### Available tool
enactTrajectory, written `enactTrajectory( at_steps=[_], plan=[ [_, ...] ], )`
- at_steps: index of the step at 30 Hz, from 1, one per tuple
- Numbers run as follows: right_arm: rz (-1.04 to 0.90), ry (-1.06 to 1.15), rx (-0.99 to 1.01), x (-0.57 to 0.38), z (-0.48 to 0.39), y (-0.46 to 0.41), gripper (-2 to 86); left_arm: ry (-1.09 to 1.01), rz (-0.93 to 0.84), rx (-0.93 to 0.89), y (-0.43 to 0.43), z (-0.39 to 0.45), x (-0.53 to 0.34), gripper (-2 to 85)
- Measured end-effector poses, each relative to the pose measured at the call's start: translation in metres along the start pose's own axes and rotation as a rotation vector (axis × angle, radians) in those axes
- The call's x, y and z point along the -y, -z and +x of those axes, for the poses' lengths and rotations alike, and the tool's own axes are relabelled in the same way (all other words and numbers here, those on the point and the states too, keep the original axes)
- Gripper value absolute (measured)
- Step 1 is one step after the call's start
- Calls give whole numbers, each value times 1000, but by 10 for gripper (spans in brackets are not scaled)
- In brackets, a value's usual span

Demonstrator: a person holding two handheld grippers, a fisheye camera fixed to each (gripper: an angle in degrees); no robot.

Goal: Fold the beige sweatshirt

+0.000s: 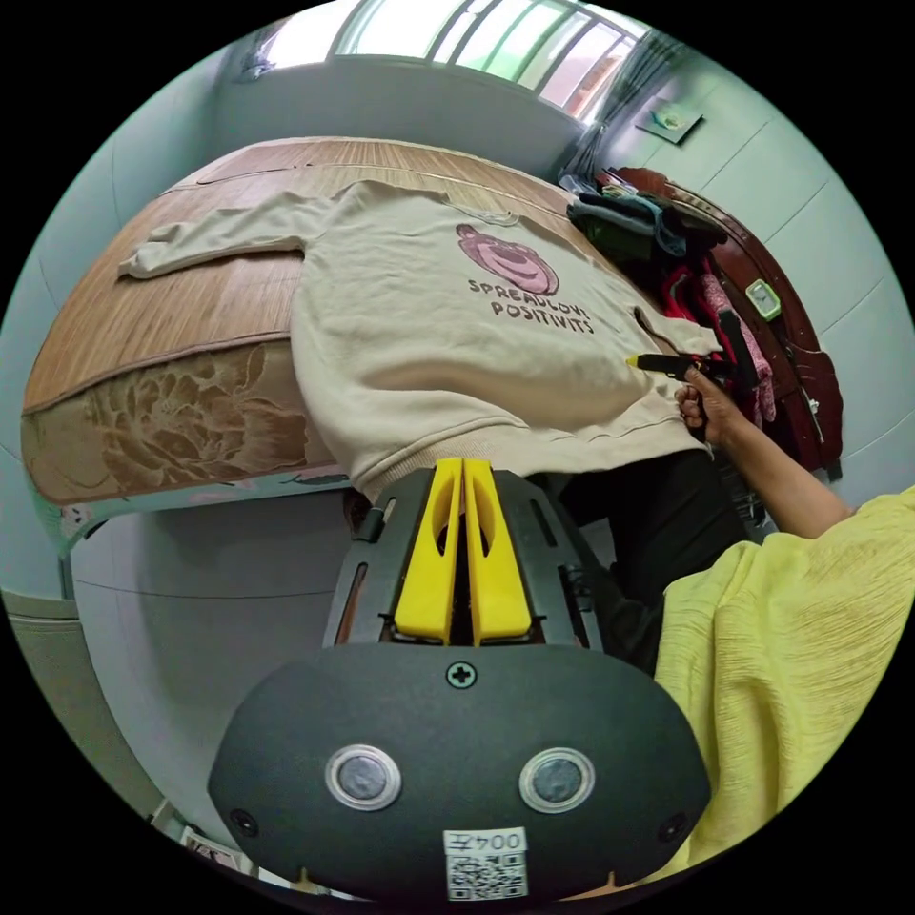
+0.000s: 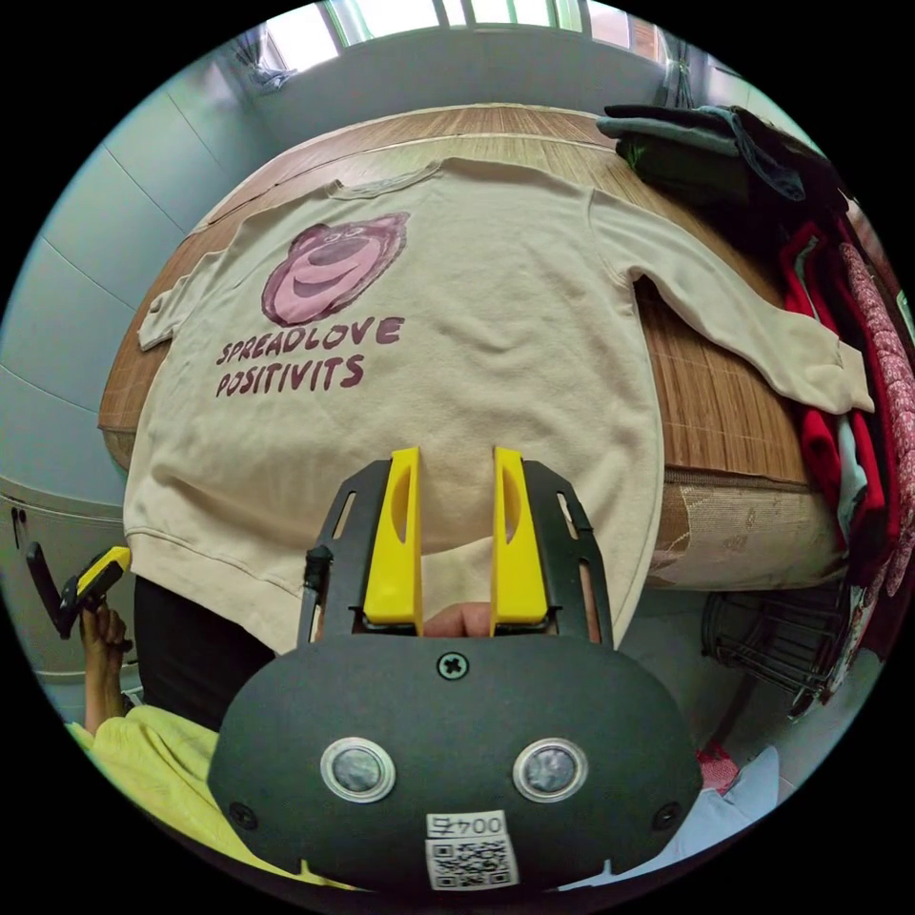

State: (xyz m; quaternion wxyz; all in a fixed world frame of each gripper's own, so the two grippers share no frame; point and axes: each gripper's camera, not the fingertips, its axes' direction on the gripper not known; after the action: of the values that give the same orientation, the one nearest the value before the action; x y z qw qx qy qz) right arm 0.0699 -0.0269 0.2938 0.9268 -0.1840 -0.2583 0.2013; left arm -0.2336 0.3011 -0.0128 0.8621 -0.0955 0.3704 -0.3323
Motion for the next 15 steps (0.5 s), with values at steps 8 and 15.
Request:
enactTrajectory(
  at_steps=[8,15],
  plan=[
    [1,6,-3,3,14,8,119,202,-5,107,18,-70,-28,20],
    [121,-34,218,-18,61,62,138,269,-18,-41,13,-115,-45,97]
  ],
)
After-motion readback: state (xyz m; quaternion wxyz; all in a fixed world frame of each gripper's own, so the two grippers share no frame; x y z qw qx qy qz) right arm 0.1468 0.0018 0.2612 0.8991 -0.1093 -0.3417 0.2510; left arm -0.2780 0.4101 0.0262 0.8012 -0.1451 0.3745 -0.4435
